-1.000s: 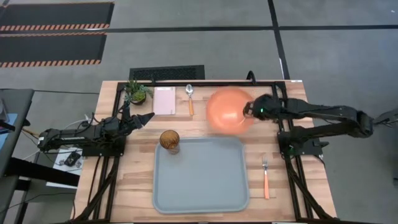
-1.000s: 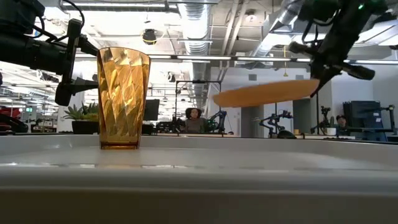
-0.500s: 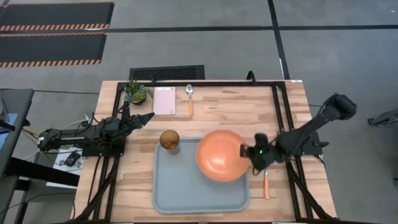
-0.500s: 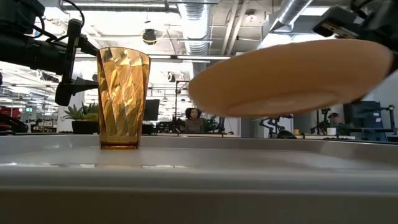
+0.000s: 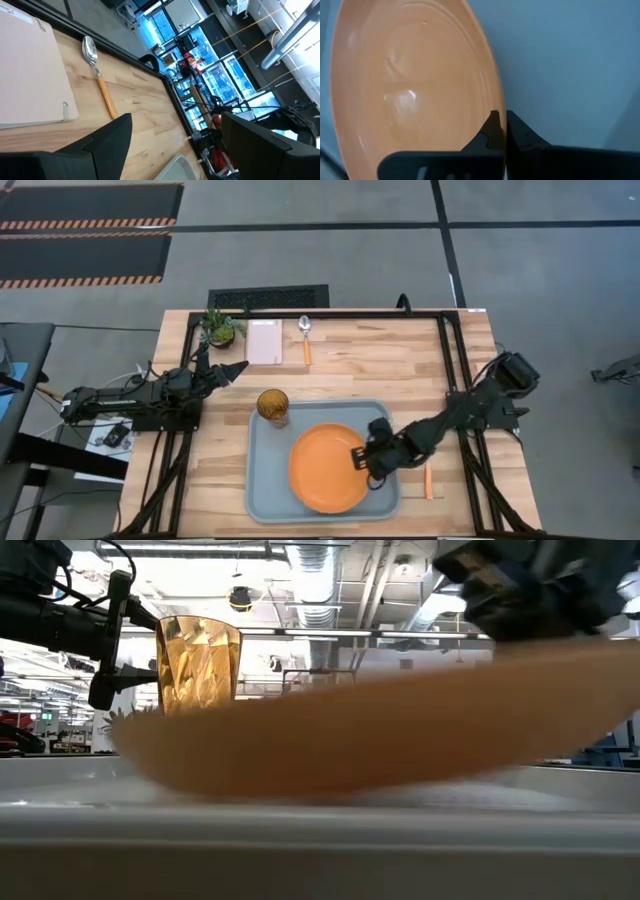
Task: Pick and place plate/cup/fork/spoon on tray
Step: Put the orange plate on the gray tray
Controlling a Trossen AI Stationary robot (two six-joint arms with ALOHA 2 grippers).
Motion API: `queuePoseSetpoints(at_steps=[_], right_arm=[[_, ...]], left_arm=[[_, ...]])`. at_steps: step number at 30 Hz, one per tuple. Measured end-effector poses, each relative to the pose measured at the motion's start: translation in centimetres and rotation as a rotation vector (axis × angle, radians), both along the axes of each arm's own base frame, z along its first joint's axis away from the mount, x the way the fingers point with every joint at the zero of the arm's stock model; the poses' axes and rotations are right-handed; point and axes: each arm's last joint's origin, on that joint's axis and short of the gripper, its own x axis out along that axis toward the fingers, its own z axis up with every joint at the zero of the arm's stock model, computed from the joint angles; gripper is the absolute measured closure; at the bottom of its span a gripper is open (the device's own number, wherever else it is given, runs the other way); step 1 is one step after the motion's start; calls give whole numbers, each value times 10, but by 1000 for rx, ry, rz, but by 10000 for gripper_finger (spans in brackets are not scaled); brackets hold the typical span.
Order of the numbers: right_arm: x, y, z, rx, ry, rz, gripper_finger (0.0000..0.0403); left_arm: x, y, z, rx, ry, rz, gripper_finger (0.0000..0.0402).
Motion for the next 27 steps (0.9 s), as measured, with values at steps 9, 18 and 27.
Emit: queuePoseSetpoints(at_steps=[9,18,27], right_arm=[[42,-14,-17,21,-76,108,400],[61,-19,-37,60,-118,115,399],[65,-20,-43,64,-126,113,390]], left_arm=[[0,0,0,7,5,-13,111],[0,-1,0,2,3,-29,111],[0,-1,0,3,4,-29,111]])
